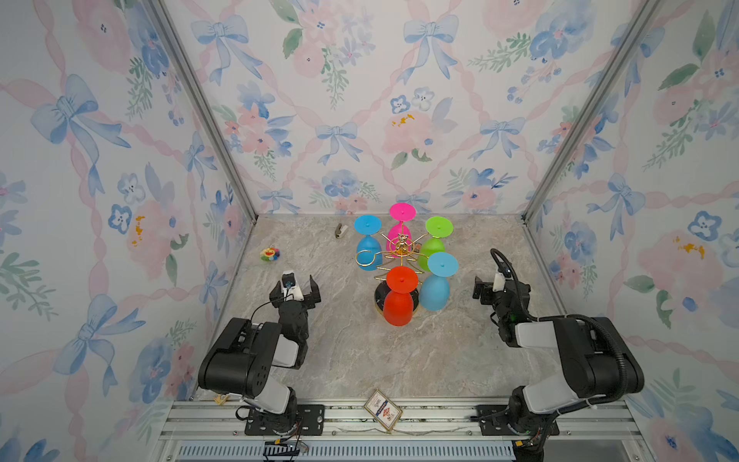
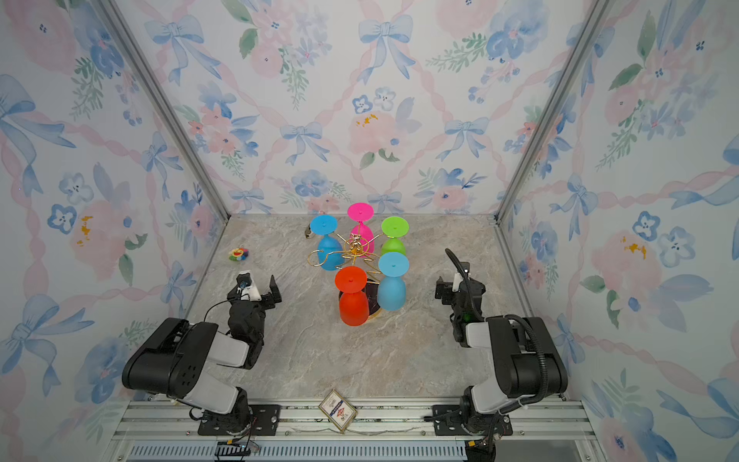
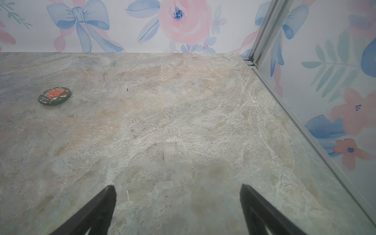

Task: Take the wine glass off the wine glass rack
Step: Pick up the wine glass from the wine glass rack.

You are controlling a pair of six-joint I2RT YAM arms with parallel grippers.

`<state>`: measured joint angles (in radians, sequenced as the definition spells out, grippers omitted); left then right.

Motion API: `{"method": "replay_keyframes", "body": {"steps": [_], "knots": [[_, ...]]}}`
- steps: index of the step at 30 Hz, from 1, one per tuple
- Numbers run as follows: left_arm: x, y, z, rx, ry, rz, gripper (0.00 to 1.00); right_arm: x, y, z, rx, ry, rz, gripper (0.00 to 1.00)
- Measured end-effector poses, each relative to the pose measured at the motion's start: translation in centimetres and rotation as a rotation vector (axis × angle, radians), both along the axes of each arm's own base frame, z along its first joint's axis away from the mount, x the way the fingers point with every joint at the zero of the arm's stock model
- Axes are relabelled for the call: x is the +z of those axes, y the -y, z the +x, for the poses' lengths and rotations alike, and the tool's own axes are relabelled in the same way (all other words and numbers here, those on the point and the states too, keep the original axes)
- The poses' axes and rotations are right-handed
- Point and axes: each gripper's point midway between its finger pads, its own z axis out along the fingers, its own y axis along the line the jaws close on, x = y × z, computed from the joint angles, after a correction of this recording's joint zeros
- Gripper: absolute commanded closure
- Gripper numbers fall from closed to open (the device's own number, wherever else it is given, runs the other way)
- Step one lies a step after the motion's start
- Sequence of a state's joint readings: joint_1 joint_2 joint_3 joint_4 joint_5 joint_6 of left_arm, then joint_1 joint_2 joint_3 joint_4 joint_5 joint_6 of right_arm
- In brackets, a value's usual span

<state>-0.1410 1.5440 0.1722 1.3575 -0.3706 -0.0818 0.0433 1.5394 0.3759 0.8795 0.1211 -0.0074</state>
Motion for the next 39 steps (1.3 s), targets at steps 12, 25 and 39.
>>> {"method": "replay_keyframes", "body": {"steps": [12, 25, 39], "knots": [[0.0, -0.01, 0.0, 0.0, 0.0, 0.0, 0.02, 0.0, -0.01, 0.0, 0.0, 0.0, 0.0, 0.03], [0.0, -0.01, 0.0, 0.0, 0.0, 0.0, 0.02, 0.0, -0.01, 0.0, 0.0, 0.0, 0.0, 0.03], [0.64, 0.47, -0.09, -0.009, 0.015, 0.009, 0.02, 0.35, 0.07, 0.33, -0.017, -0.011, -0.011, 0.03]]}}
